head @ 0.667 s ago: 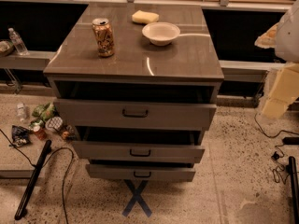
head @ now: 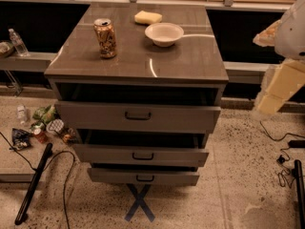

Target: Place orange can into paper bowl

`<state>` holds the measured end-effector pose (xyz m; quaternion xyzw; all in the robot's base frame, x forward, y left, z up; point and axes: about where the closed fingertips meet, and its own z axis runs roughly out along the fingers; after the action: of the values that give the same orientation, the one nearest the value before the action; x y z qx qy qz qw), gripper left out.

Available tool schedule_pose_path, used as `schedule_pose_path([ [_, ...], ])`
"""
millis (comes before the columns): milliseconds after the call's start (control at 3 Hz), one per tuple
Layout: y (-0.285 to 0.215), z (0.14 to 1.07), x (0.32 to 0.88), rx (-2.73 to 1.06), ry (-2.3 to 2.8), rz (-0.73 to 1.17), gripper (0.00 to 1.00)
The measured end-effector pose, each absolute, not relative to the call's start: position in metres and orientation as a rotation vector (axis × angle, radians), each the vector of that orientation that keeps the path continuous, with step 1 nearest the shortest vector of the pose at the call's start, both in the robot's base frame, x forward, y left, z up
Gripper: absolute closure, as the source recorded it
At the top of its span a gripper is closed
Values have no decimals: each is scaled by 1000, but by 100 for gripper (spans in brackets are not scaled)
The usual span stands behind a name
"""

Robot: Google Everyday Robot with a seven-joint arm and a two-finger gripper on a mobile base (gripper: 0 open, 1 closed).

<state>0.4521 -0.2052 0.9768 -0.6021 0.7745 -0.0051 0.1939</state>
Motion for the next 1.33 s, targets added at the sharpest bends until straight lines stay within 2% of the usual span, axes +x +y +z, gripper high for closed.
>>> schedule_pose_path([
  [1000,-125,978,578,-1286,1974,298,0],
  [1333,-125,978,578,-1287,1975,298,0],
])
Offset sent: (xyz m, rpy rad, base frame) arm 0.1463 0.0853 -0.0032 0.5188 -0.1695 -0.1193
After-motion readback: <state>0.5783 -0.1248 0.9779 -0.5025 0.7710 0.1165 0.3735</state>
